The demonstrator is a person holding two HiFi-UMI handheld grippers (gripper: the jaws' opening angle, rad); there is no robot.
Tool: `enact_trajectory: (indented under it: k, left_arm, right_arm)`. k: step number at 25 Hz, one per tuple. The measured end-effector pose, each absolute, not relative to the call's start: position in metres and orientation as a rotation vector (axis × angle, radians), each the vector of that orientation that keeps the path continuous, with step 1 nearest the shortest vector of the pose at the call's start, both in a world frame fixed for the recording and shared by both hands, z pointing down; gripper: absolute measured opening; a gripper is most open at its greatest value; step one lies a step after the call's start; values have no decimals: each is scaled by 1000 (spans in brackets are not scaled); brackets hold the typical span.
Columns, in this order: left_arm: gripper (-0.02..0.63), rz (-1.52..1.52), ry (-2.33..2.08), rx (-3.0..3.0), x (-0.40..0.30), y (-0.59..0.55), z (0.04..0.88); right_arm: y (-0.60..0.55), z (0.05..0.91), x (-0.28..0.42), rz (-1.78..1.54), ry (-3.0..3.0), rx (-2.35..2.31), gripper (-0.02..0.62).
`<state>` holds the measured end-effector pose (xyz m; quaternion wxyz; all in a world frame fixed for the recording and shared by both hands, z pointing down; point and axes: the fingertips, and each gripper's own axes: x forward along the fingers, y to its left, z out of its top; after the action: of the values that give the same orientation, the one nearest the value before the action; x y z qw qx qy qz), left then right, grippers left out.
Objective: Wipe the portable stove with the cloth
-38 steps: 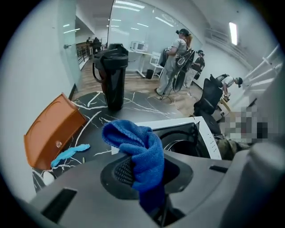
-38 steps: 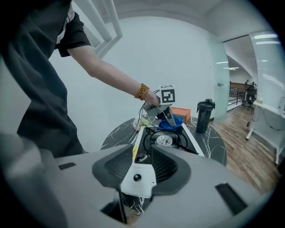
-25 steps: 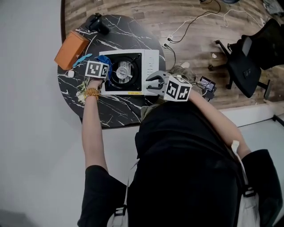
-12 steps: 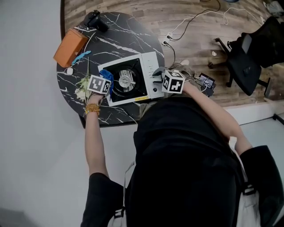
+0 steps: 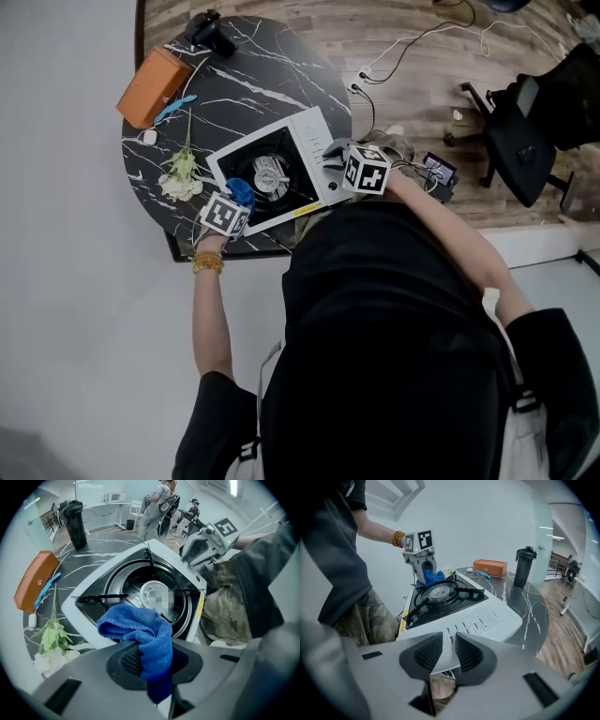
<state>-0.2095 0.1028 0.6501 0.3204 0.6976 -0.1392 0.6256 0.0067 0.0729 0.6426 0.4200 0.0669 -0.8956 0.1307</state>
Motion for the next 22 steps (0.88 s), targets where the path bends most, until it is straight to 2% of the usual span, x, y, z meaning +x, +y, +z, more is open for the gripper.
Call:
enact_trajectory:
  k: [4, 7, 12, 13, 16, 22]
  left_arm:
    - [75, 1540, -333, 1812, -200, 139, 649]
    - [77, 1351, -361, 1832, -193, 148, 648]
    - [88, 875, -787, 1814, -220, 137, 626]
    - [95, 819, -878, 1798, -232, 138, 621]
    - [118, 711, -1100, 1708, -262, 150, 623]
    - [130, 361, -1247, 1536, -267, 158, 650]
  right_arm:
    - [73, 642, 4, 329, -2246, 163, 75]
    - [71, 642, 6, 356, -2254, 184, 74]
    - [59, 636, 32, 406, -2243, 345, 91]
    - [57, 637, 37, 468, -2246, 379, 107]
    - [63, 644, 38, 767, -2277, 381, 217]
    - [58, 669, 18, 1041, -2214, 368, 264]
